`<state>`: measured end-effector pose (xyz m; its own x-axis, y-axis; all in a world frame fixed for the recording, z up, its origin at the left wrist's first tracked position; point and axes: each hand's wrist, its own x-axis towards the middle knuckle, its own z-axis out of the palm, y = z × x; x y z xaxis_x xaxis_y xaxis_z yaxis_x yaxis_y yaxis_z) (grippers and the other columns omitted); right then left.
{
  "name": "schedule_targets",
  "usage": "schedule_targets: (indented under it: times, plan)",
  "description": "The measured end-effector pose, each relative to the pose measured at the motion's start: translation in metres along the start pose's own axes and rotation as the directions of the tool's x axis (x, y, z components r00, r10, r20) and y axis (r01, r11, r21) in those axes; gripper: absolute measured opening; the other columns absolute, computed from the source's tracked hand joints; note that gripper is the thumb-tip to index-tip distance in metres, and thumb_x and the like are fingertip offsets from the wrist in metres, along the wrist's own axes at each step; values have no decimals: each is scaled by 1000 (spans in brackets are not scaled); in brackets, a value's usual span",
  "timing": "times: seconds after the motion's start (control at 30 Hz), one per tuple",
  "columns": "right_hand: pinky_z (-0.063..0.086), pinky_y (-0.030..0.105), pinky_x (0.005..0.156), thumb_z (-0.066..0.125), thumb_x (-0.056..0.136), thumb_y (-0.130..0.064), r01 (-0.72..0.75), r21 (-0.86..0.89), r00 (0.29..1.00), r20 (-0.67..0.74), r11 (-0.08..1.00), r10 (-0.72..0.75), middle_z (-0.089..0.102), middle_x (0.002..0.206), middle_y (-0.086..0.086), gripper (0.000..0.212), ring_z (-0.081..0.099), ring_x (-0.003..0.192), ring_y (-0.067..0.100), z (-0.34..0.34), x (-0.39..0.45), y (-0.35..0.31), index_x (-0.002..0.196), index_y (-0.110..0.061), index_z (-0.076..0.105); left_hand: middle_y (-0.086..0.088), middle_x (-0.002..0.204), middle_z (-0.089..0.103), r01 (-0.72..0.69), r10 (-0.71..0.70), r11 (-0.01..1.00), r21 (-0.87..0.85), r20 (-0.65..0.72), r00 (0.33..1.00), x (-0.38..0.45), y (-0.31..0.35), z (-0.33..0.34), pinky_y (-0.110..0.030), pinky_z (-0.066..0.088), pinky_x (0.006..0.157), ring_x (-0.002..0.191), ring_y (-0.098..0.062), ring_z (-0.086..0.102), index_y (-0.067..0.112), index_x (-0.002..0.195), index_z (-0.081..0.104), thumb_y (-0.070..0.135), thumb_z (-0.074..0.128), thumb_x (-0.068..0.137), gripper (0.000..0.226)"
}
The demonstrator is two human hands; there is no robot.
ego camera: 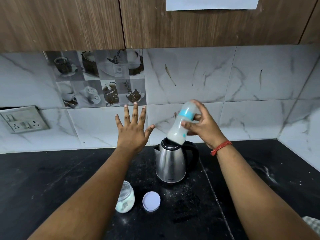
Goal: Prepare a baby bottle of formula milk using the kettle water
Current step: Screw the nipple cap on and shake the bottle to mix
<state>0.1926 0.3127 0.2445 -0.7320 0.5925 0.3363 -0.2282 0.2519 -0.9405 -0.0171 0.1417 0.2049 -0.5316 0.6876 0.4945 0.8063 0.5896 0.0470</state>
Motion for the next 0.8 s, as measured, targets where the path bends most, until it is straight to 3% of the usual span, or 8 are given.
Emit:
schedule_targets:
  times: [0.13, 0.27, 0.37, 0.43, 0.53, 0.63, 0.73, 0.8]
  plan:
    - [63, 43, 72, 81, 72, -13, -38, -8, 987, 157, 999, 39, 62, 120, 15, 87, 74, 94, 26, 0, -2, -4, 143, -40, 39, -3, 168, -29, 11, -11, 1000, 9, 3, 1000, 1, -1, 0, -68, -4, 123, 154, -35, -27, 32, 158, -23, 73, -9, 94, 77]
    - [62, 47, 80, 82, 78, -10, 12, 66, 998, -55, 998, -8, 59, 130, 20, 88, 73, 103, 28, 0, 3, 1, 146, -38, 36, -3, 169, -28, 16, -17, 1000, -10, -3, 1000, 2, -4, 0, -68, -4, 123, 155, -35, -26, 33, 157, -22, 73, -9, 94, 76]
    - [63, 45, 78, 83, 79, -6, -6, -54, 999, 42, 999, 9, 61, 126, 20, 88, 75, 96, 28, 2, 4, 3, 147, -39, 38, -3, 169, -25, 5, -6, 1000, -9, -23, 1000, 2, -5, 1, -68, -3, 123, 155, -35, -24, 33, 159, -20, 74, -9, 94, 77]
    - [63, 40, 75, 82, 81, -4, -1, -12, 1000, -15, 1000, 1, 60, 126, 17, 87, 74, 96, 19, 0, 4, 4, 147, -37, 36, -3, 170, -25, 15, -15, 1000, -22, -14, 1000, 4, -5, 0, -68, -4, 123, 155, -35, -24, 33, 159, -19, 75, -12, 93, 79]
    - [63, 44, 74, 85, 77, -5, -26, -84, 985, 168, 996, 39, 61, 126, 19, 91, 74, 96, 24, 0, 3, 1, 149, -34, 36, -3, 170, -25, 20, -20, 1000, -20, -19, 1000, 5, -3, -1, -68, -3, 123, 155, -35, -24, 33, 159, -20, 75, -14, 91, 80]
    - [63, 48, 78, 84, 75, -10, -27, -15, 999, 37, 1000, 27, 59, 129, 22, 91, 73, 100, 27, -1, 6, 2, 147, -35, 36, -3, 169, -26, 32, -33, 999, -17, -8, 999, 7, -4, -3, -68, -2, 123, 155, -35, -25, 32, 158, -22, 74, -13, 92, 79]
    - [63, 51, 78, 85, 74, -10, -40, -73, 987, 154, 997, 51, 61, 125, 23, 91, 73, 98, 35, 1, 6, -3, 148, -35, 37, -4, 170, -25, 18, -18, 1000, -19, -24, 1000, 7, -3, -3, -68, -2, 123, 156, -35, -24, 32, 158, -22, 74, -11, 93, 78]
    - [63, 46, 78, 82, 78, -7, -18, -25, 999, 28, 1000, 19, 61, 121, 17, 86, 74, 97, 25, 0, 9, -2, 147, -35, 37, -4, 170, -25, 10, -11, 1000, -25, -21, 1000, 7, -2, -4, -68, -2, 123, 156, -35, -24, 32, 158, -22, 73, -8, 94, 76]
